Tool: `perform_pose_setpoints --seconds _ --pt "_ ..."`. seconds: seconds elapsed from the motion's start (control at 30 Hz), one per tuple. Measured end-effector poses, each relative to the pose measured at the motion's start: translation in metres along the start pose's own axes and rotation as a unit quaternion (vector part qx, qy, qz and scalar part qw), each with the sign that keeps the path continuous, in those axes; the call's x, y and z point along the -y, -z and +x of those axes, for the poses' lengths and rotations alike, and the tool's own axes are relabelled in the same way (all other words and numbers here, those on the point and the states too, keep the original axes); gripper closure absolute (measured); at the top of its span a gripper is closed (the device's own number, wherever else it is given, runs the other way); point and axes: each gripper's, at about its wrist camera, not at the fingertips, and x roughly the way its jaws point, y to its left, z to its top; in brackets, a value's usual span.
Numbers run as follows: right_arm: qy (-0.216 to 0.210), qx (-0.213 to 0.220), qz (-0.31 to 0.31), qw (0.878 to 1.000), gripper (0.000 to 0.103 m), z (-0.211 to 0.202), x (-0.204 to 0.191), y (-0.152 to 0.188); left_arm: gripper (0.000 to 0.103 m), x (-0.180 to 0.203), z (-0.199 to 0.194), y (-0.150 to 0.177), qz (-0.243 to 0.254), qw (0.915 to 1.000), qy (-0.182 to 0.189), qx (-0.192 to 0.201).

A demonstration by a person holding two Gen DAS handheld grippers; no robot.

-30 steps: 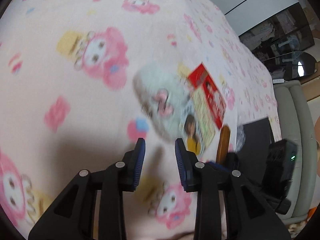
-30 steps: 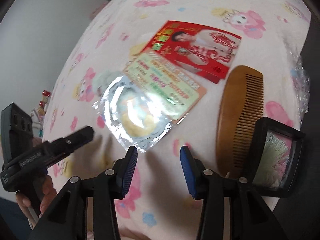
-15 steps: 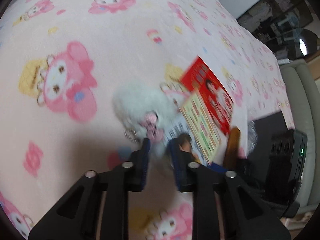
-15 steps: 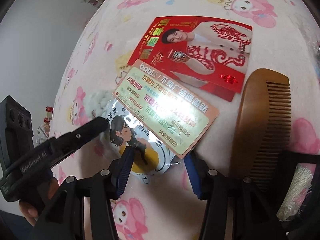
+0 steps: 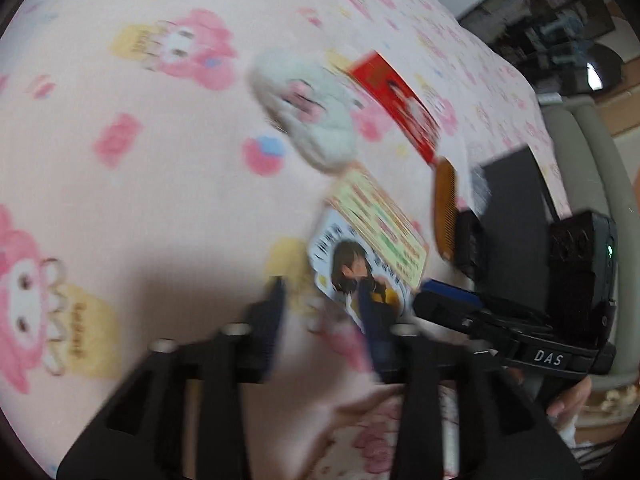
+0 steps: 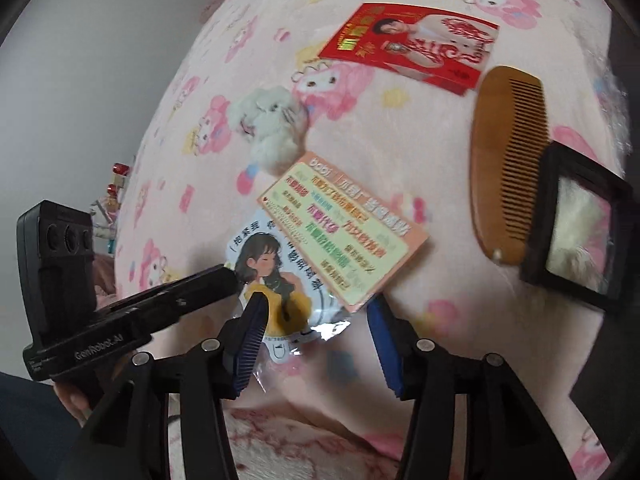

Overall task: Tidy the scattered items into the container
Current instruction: 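Close the left gripper on the printed card and lift it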

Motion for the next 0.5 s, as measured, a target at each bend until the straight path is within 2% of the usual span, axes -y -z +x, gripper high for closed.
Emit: perform_pose_setpoints --seconds 0.1,0.17,0.23,0.3,0.37,0.43,0.5 --pt "0.029 0.020 0.004 0.999 0.055 -0.008 0.007 -0.003 0.058 -0.008 -0.009 -0.011 -0.015 0.9991 0.007 0.038" --pt "0.029 0.034 0.018 0.999 0.055 -0.009 0.013 -0.008 0.058 -0.006 -0.009 -0.021 -0.011 0.9983 0.011 0.056" --pt "0.029 0.035 0.032 0.998 0.055 -0.004 0.017 -0.013 0.058 0.000 -0.002 -0.031 0.001 0.9983 0.007 0.058" --pt "0.032 0.024 0.045 0.998 0.055 0.008 0.019 -0.018 0.058 0.006 0.017 -0.039 0.011 0.9992 0.016 0.035" --pt "0.028 0.004 0.053 0.998 0.054 0.017 0.025 -0.018 0.059 0.007 0.038 -0.042 0.011 0.9999 -0.006 0.005" --pt "0.015 -0.013 0.060 0.998 0.054 0.023 0.028 -0.017 0.070 0.004 0.055 -0.038 0.000 0.9991 -0.027 -0.031" --pt "-0.002 -0.011 0.055 0.998 0.054 0.019 0.027 -0.016 0.070 -0.002 0.054 -0.027 -0.029 0.9978 0.008 -0.059"
